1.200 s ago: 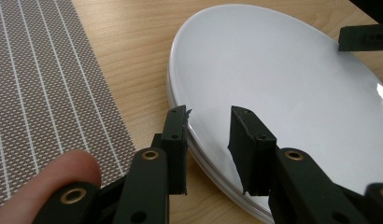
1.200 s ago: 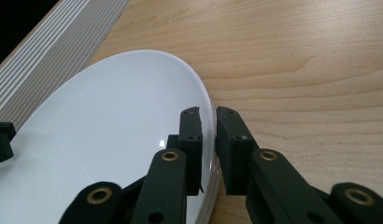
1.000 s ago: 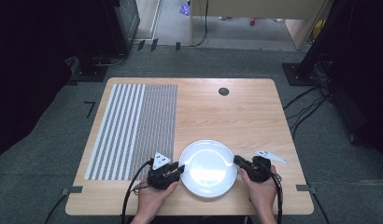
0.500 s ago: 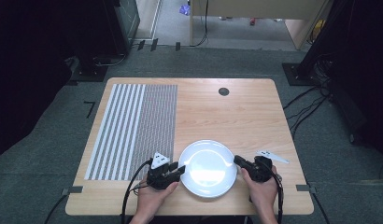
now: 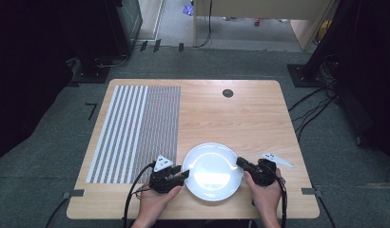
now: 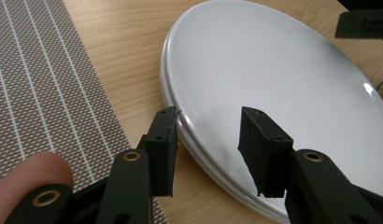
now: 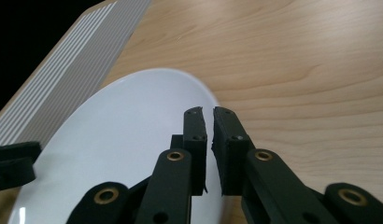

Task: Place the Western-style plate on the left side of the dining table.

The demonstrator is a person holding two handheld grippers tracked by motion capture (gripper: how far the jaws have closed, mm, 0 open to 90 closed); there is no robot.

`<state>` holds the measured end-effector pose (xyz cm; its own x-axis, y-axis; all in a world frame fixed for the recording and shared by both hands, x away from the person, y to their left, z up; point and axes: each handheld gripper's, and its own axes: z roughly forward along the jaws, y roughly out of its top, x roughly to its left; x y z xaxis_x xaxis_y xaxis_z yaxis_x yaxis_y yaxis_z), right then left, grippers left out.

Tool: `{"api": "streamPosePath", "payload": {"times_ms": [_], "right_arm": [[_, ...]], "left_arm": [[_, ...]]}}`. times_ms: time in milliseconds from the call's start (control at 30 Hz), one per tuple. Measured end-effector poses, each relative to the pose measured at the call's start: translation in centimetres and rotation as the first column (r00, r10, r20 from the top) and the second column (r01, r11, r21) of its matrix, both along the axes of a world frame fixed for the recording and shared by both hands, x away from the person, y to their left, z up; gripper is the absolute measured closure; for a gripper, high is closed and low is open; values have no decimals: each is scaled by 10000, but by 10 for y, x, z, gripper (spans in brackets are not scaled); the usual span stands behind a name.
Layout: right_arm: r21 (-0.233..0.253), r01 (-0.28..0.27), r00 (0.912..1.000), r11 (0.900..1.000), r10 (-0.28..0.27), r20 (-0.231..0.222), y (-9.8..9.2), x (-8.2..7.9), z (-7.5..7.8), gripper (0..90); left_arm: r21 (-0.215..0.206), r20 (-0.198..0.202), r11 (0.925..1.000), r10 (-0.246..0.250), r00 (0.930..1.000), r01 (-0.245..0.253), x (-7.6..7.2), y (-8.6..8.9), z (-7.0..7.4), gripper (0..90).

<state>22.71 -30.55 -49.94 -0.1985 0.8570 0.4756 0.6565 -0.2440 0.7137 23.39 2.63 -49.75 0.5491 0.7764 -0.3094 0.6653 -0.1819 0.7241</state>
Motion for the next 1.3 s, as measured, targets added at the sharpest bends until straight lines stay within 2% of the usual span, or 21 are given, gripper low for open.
{"api": "streamPosePath", "payload": {"times_ms": [67,100,133,167,267,367,700,967,1133,1300], "right_arm": [[-284,328,9994,9991,-325,117,-6,-1,1,830],[-426,401,9992,9983,-399,44,-8,-1,0,824],[-431,262,9992,9987,-274,-274,-10,0,-4,824],[-431,262,9992,9987,-274,-274,-10,0,-4,824],[-126,-69,9985,9999,62,-540,-7,1,-6,834],[-173,-86,9980,9998,75,-635,-5,1,-7,837],[368,36,9961,9993,-3,-877,-8,0,-8,865],[552,81,9963,9984,-34,-860,-8,1,-9,866],[890,3,9958,9960,79,-916,-7,1,-11,865],[949,29,9960,9955,56,-893,-6,1,-11,864]], "left_arm": [[18,-102,10000,-22,9999,22,0,0,-2,579],[27,-105,10000,-52,9999,53,0,-1,-2,579],[54,-95,9999,-109,9999,110,-1,-2,-2,579],[71,-99,9999,-133,9999,133,-1,-3,-2,579],[95,-67,9998,-161,9998,162,-2,-4,-2,579],[80,-77,9999,-147,9999,148,-2,-4,-2,580],[77,-136,10000,-62,9999,63,-2,-2,-1,580],[-26,-240,10000,46,9997,-46,-1,0,-1,579],[-175,-329,9996,205,9992,-211,0,3,0,578],[-236,-395,9995,209,9990,-218,1,4,0,577]]}}
